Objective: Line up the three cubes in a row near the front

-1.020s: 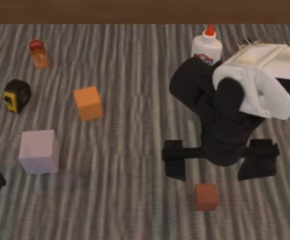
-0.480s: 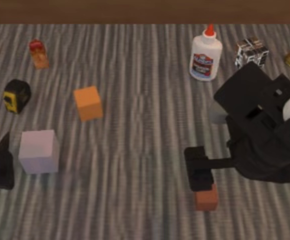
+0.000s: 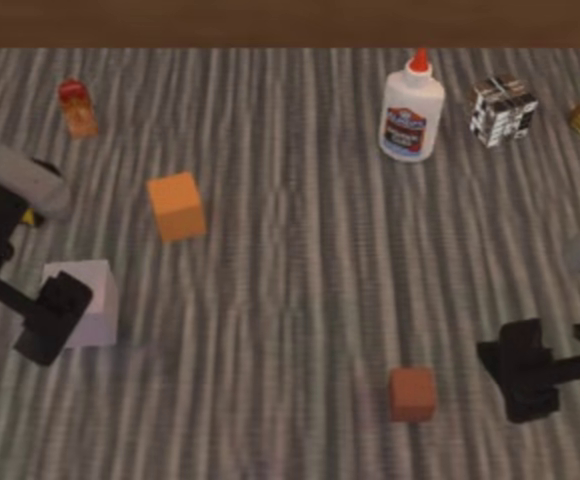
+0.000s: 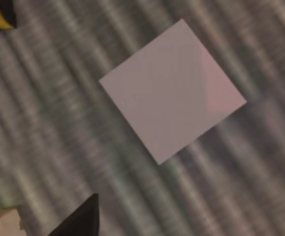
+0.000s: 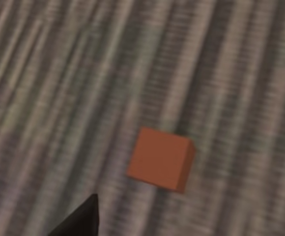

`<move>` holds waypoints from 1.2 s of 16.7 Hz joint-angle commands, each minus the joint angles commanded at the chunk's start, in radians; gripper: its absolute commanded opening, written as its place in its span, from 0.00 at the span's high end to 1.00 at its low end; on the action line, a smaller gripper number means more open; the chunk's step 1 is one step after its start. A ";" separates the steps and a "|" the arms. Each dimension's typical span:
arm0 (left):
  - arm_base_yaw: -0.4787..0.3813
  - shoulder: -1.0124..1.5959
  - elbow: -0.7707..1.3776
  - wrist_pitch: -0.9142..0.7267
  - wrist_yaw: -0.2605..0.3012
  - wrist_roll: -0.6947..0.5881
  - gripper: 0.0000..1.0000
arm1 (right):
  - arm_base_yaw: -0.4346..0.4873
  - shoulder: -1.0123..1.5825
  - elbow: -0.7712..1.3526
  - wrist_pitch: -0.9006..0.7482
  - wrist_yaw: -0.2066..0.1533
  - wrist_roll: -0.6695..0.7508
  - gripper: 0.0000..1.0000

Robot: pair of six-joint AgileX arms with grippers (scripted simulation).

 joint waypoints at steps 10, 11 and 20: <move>-0.098 0.930 0.827 -0.505 -0.023 0.361 0.00 | -0.325 -0.651 -0.466 0.351 -0.005 -0.267 0.00; -0.103 0.997 0.912 -0.534 -0.027 0.391 0.00 | -0.361 -0.695 -0.495 0.381 -0.004 -0.288 0.00; -0.121 1.315 1.458 -0.636 -0.062 0.554 0.00 | -0.599 -0.949 -0.635 0.565 0.005 -0.407 0.00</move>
